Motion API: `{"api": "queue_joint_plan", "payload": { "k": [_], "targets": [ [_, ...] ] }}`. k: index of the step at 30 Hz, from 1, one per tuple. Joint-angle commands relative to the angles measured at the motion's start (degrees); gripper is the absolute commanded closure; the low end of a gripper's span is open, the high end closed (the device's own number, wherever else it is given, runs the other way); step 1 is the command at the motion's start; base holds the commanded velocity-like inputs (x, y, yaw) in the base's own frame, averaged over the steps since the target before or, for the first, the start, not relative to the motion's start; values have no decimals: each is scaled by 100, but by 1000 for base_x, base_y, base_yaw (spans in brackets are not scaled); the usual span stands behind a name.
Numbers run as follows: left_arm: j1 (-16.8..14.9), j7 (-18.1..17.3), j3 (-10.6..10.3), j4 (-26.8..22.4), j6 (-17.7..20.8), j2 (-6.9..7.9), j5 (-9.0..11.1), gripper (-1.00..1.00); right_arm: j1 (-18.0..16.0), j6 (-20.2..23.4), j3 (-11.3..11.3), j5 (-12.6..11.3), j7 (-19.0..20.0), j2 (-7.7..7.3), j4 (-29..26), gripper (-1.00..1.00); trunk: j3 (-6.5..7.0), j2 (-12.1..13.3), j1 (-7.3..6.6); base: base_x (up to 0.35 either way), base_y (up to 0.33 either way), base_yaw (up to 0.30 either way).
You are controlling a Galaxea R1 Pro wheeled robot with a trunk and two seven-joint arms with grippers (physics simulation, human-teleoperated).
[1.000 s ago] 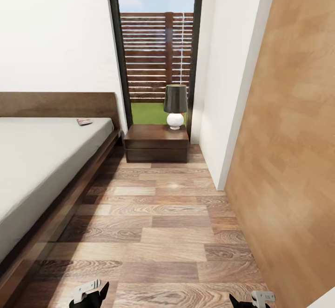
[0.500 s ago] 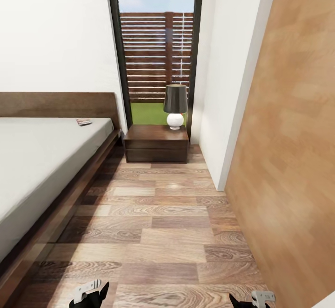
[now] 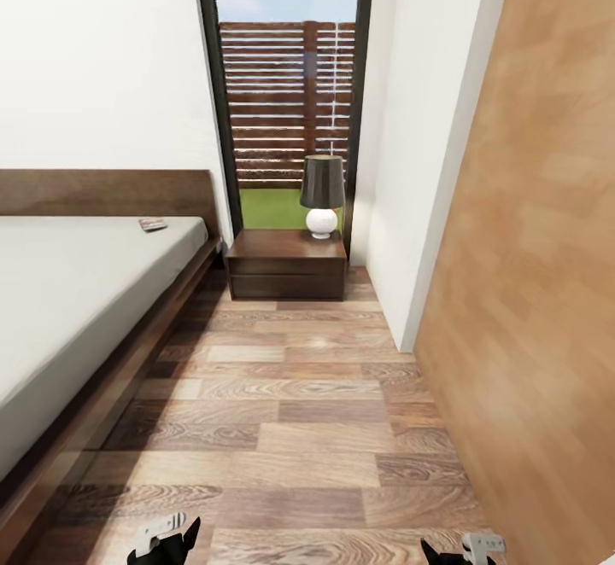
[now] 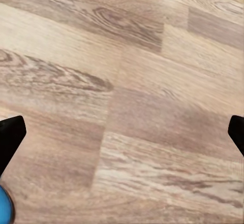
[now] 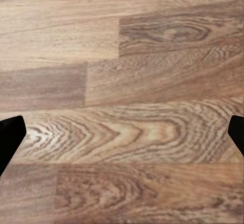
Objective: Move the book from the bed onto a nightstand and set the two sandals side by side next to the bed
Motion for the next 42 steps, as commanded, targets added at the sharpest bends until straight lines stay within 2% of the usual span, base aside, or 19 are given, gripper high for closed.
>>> {"api": "queue_joint_plan", "payload": {
  "k": [1,10,18,42],
  "targets": [
    [-5,-23,49,5,-25,-2,-59,-100,-4,2,-22,-60,59,-1,8,-100,-5,-2,1,262,-5,0],
    [-5,-23,49,5,-25,0,-59,-100,-4,2,-20,-60,61,-1,8,-100,-5,-2,1,285,-36,0],
    [-5,-23,49,5,-25,1,-59,-100,-2,2,-22,-60,56,-1,8,-100,-5,-2,1,139,-3,0],
    [-5,-23,49,5,-25,1,-59,-100,-1,2,-22,-60,56,-1,8,-100,-5,-2,1,298,0,0]
  ]
}}
